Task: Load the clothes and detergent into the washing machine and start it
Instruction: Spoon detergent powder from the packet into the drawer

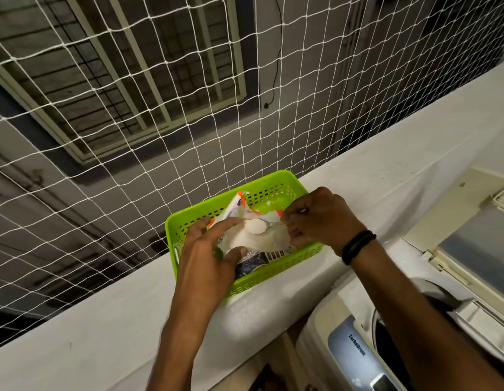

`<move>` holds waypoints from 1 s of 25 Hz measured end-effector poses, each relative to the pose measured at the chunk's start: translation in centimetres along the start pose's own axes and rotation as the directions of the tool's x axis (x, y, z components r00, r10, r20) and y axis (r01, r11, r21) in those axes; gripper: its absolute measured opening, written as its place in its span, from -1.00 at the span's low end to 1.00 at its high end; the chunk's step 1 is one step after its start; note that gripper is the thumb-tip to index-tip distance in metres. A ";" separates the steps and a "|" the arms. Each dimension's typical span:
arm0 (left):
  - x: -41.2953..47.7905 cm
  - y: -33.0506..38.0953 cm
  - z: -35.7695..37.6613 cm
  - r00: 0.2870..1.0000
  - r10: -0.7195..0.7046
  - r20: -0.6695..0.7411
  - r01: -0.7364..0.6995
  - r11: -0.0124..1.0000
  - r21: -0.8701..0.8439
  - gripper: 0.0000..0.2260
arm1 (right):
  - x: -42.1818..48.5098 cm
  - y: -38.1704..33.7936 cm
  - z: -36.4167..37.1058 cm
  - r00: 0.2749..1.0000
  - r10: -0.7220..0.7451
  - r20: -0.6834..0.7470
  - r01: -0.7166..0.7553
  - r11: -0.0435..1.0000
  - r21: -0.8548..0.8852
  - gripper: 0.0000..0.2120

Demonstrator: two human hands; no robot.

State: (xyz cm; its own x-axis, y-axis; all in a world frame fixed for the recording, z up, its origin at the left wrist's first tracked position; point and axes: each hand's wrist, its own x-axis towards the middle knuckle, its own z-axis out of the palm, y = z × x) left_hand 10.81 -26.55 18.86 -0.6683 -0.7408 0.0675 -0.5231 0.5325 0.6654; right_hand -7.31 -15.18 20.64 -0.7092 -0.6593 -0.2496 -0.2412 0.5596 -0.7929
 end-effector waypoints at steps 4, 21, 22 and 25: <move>0.0 -0.2 0.2 1.000 0.003 -0.025 -0.005 0.999 -0.054 -0.63 | -0.1 0.5 -0.4 0.991 0.108 0.082 -0.127 0.948 0.292 -0.79; -5.3 9.6 6.3 0.931 0.187 -0.315 -0.327 0.810 -0.487 -0.74 | -10.1 9.0 -10.3 0.986 0.164 0.031 -0.150 0.789 0.596 -0.83; -5.7 10.5 7.6 0.937 0.225 -0.268 -0.335 0.799 -0.499 -0.72 | -11.0 10.2 -11.0 0.980 0.201 -0.001 -0.159 0.779 0.607 -0.80; -6.5 12.6 11.5 0.933 0.324 -0.156 -0.358 0.803 -0.476 -0.70 | -13.5 14.0 -12.9 0.944 0.311 -0.112 -0.182 0.773 0.608 -0.78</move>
State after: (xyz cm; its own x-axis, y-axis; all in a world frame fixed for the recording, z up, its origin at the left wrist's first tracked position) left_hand 2.52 -10.30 18.24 -0.7103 -0.5830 0.3944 0.0712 0.4980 0.8643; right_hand -9.64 8.07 20.12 -0.8187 -0.3919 -0.4198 0.3458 0.2471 -0.9052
